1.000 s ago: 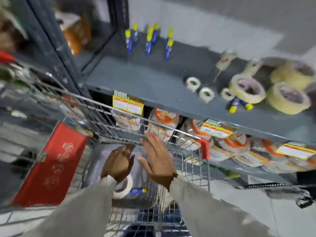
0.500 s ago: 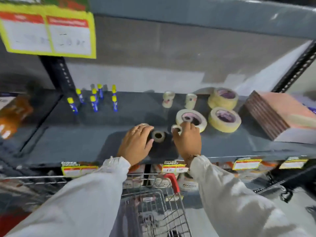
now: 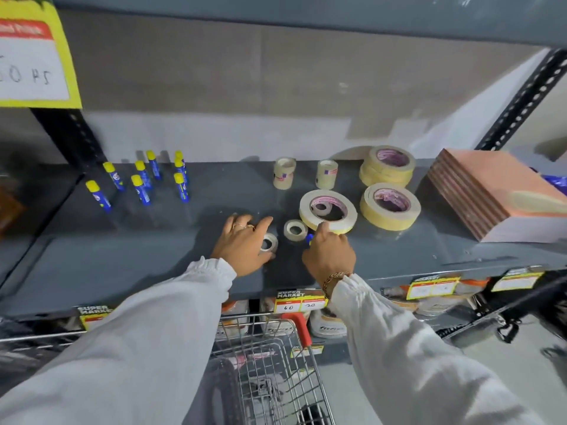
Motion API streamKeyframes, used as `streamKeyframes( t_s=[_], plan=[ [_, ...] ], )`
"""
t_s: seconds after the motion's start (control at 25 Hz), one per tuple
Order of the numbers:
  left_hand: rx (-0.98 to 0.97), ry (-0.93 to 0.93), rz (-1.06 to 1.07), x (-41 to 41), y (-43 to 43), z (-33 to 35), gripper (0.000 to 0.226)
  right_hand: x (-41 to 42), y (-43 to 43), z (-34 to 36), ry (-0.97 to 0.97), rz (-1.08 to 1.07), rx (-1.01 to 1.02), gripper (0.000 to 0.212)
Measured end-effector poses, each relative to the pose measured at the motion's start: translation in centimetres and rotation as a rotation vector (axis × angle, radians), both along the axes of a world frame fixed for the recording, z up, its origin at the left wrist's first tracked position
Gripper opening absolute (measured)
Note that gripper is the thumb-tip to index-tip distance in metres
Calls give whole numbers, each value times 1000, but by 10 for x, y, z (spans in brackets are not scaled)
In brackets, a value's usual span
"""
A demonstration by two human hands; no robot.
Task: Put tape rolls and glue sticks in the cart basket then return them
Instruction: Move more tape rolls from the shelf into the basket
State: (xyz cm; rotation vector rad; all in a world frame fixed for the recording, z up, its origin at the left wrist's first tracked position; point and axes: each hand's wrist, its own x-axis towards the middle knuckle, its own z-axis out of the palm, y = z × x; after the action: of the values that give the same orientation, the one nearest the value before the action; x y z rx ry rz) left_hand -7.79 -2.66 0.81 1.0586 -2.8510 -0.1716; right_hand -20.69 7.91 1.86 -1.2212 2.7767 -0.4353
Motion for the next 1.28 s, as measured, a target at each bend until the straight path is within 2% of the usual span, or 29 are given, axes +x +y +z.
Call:
streamKeyframes(
  t_s=[0.12,0.32,0.4,0.48,0.52,0.6,0.68,0.76,0.84,0.92,1.0,1.12,1.28],
  plan=[
    [-19,97,21,5,13,6,74,12,11,0,6,49,-128,28],
    [-78,481,176,72,43,-15,63,71,19,-17,81,446,-650,29],
    [-143,561,200,117,62,-40,60,108,21,-25,74,546,-747,26],
    [-186,543,191,169,84,-73,55,147,26,-42,31,664,-764,25],
    [-167,470,193,197,94,-94,55,166,30,-60,-5,732,-720,24],
    [25,235,248,245,109,-137,62,193,43,-99,-168,821,-508,25],
    [297,83,355,274,126,-173,70,213,61,-147,-314,839,-181,32],
    [533,-69,446,282,145,-203,73,227,81,-194,-317,936,128,46],
    [631,-210,393,271,157,-231,74,229,94,-221,-356,957,408,52],
    [636,-287,332,259,162,-256,74,226,97,-241,-388,965,667,47],
    [610,-312,345,250,160,-280,70,223,99,-255,-350,1029,788,49],
    [516,-299,349,237,158,-305,64,225,103,-279,-256,1096,809,47],
    [540,-200,322,221,166,-341,61,229,104,-299,-195,991,865,29]
  ],
)
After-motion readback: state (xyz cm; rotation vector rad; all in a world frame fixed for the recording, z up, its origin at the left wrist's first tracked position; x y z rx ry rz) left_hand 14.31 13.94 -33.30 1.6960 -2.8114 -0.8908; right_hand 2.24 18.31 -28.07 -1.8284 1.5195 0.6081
